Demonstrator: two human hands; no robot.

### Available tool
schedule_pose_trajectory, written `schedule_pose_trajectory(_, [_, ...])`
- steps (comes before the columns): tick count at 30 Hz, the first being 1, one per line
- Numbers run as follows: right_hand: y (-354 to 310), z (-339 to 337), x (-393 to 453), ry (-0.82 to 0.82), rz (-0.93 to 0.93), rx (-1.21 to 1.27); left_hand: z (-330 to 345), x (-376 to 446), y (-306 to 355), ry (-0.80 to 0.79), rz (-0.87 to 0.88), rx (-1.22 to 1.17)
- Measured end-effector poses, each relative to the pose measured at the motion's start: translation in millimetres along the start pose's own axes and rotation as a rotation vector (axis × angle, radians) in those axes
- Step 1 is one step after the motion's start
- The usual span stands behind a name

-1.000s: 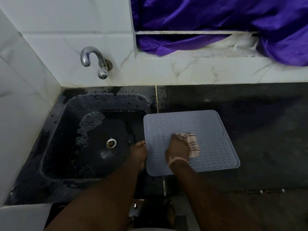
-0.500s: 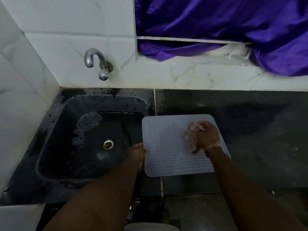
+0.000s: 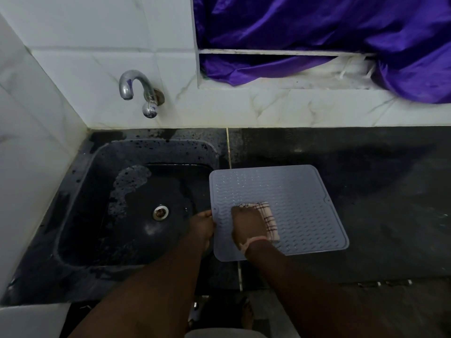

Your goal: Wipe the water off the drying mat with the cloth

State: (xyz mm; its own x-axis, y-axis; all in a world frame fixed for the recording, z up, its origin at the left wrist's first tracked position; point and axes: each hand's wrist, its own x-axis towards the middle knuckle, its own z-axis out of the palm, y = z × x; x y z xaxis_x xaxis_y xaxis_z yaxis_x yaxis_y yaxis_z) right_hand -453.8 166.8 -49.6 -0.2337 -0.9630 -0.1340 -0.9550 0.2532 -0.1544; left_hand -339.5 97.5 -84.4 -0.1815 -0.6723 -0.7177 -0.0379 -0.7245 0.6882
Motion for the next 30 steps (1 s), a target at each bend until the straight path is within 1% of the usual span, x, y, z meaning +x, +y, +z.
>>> schedule_pose_trajectory(2, [-20.8,0.9,2.4,-0.024,-0.049,0.004,0.1,-0.7,0.3,0.0,0.006,-0.026])
schedule_pose_trajectory(4, [-33.2,6.4,5.4,-0.024,-0.047,0.088,-1.9,-2.3,1.7,0.0,-0.001,-0.021])
schedule_pose_trajectory(5, [-34.7,8.3,8.3,-0.03,-0.015,0.195,-3.0,-1.1,1.6,-0.001,0.003,-0.022])
schedule_pose_trajectory(9, [-13.4,-10.3,20.5,-0.151,0.152,0.843,-2.4,-3.8,2.4,-0.04,-0.006,-0.055])
schedule_pose_trajectory(11, [12.4,-25.1,27.3,-0.103,0.247,0.971,-2.6,-9.2,6.7,-0.083,-0.015,-0.05])
schedule_pose_trajectory(12, [27.4,-32.4,28.2,-0.057,0.292,0.974,-4.0,-11.4,9.0,-0.091,-0.012,-0.027])
schedule_pose_trajectory(13, [44.8,-40.1,27.4,0.003,0.323,0.925,-5.3,-10.8,10.1,-0.087,-0.005,-0.003])
schedule_pose_trajectory(16, [95.3,-61.4,15.8,0.229,0.448,0.585,-8.6,-5.9,8.0,-0.072,0.012,0.094])
schedule_pose_trajectory(18, [109.8,-74.6,3.9,0.29,0.569,0.433,-8.5,-0.5,3.8,-0.074,0.013,0.116])
schedule_pose_trajectory(19, [109.8,-75.8,-1.3,0.278,0.585,0.369,-8.5,0.0,1.7,-0.066,0.011,0.111])
schedule_pose_trajectory(20, [104.8,-73.8,-4.6,0.245,0.559,0.299,-8.6,-0.7,-0.3,-0.059,0.014,0.108])
schedule_pose_trajectory(23, [68.6,-39.1,-14.2,0.117,0.377,0.101,-8.2,-4.8,-4.0,-0.082,0.05,0.074])
schedule_pose_trajectory(25, [38.6,-15.8,-16.0,0.072,0.292,0.015,-8.0,-5.8,-4.0,-0.114,0.074,0.061])
schedule_pose_trajectory(27, [17.9,-3.6,-12.6,0.068,0.242,-0.003,-10.1,-3.8,-5.2,-0.149,0.078,0.055])
schedule_pose_trajectory(30, [-12.4,1.2,-8.3,0.024,0.133,0.077,-10.2,-4.3,-7.9,-0.185,0.097,0.001])
